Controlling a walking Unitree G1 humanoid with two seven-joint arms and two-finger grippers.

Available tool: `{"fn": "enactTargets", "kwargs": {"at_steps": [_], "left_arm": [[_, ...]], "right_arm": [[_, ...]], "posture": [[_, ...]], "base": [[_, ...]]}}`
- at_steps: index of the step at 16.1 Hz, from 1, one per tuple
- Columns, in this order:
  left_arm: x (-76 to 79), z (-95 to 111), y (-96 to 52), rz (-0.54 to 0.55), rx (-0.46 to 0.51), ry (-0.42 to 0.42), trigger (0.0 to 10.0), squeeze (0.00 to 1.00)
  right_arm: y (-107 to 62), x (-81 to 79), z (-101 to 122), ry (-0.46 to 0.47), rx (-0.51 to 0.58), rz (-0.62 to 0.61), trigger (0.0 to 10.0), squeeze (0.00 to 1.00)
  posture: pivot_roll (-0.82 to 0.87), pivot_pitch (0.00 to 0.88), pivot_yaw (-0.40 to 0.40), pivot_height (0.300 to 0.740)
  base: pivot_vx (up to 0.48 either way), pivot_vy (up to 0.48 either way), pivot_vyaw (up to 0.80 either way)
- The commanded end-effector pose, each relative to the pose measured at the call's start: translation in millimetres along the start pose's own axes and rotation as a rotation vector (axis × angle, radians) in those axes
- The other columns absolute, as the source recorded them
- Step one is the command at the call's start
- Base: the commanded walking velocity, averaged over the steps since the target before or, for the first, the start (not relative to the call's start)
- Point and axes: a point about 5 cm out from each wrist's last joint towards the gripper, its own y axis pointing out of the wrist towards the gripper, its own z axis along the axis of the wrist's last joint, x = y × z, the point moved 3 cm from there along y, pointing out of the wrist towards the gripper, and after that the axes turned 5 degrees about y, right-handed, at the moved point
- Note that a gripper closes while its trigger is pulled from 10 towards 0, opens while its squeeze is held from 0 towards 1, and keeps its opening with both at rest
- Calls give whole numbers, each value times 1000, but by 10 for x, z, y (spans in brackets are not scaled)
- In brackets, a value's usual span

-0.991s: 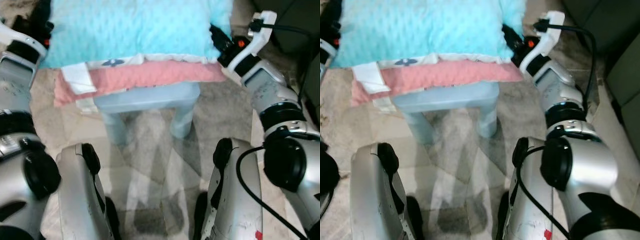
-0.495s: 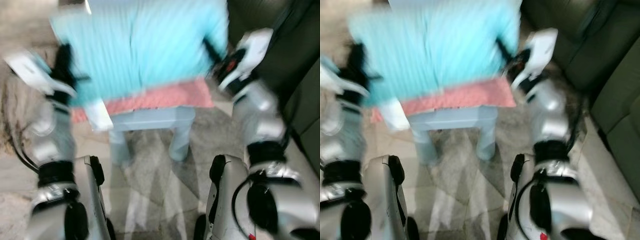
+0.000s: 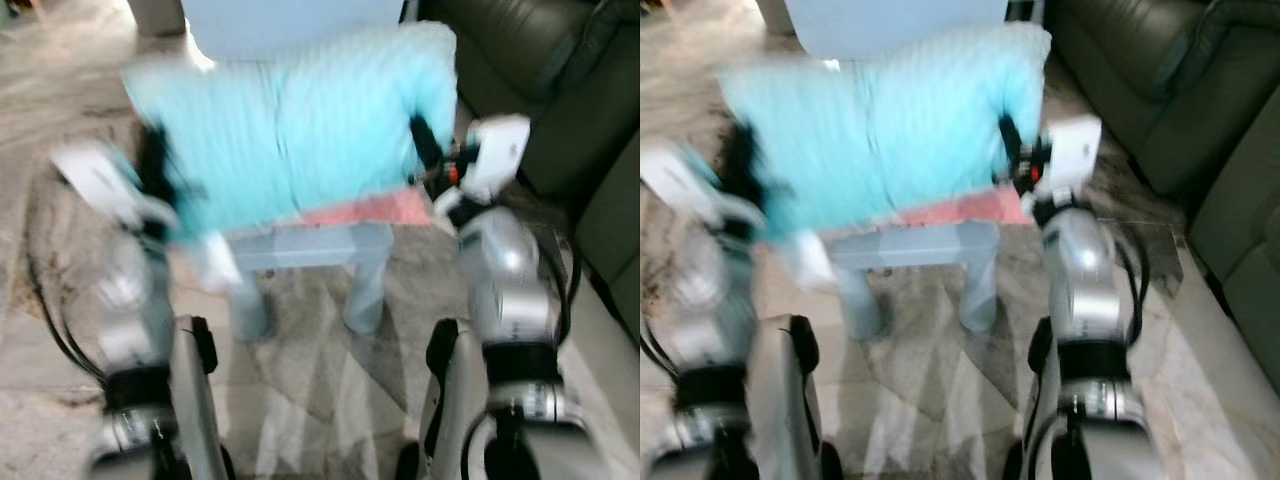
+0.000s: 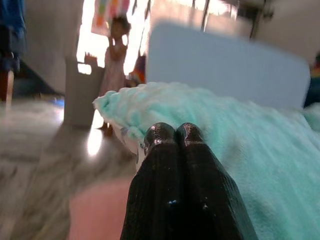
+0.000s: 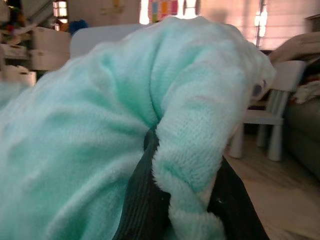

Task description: Move the pillow to the sofa

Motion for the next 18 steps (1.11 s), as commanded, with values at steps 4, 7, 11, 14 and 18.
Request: {"fn": "enactTargets", "kwargs": {"at_steps": [4, 7, 11, 14, 18], "left_arm": [[170, -74, -165, -43, -23, 42, 0, 0], [189, -60, -166, -36, -22, 46, 0, 0], [133, -32, -109, -11, -21, 70, 0, 0], [56, 25, -56, 12, -12, 83, 0, 0], [69, -113, -120, 6, -88, 65, 431, 0]], "right_arm": [[-213, -83, -111, -3, -36, -59, 0, 0], [-218, -91, -89, 0, -34, -79, 0, 0], [-195, -107, -57, 2, -37, -82, 0, 0], [-193, -127, -75, 19, -65, -85, 10000, 0], [-214, -185, -105, 25, -83, -92, 10000, 0]], "posture": [[-129, 0, 28, 312], [-130, 0, 33, 312], [-127, 0, 29, 312], [-125, 0, 29, 312], [-124, 0, 36, 312]], "base": [[0, 0, 0], [0, 0, 0], [0, 0, 0], [0, 0, 0], [0, 0, 0]]}}
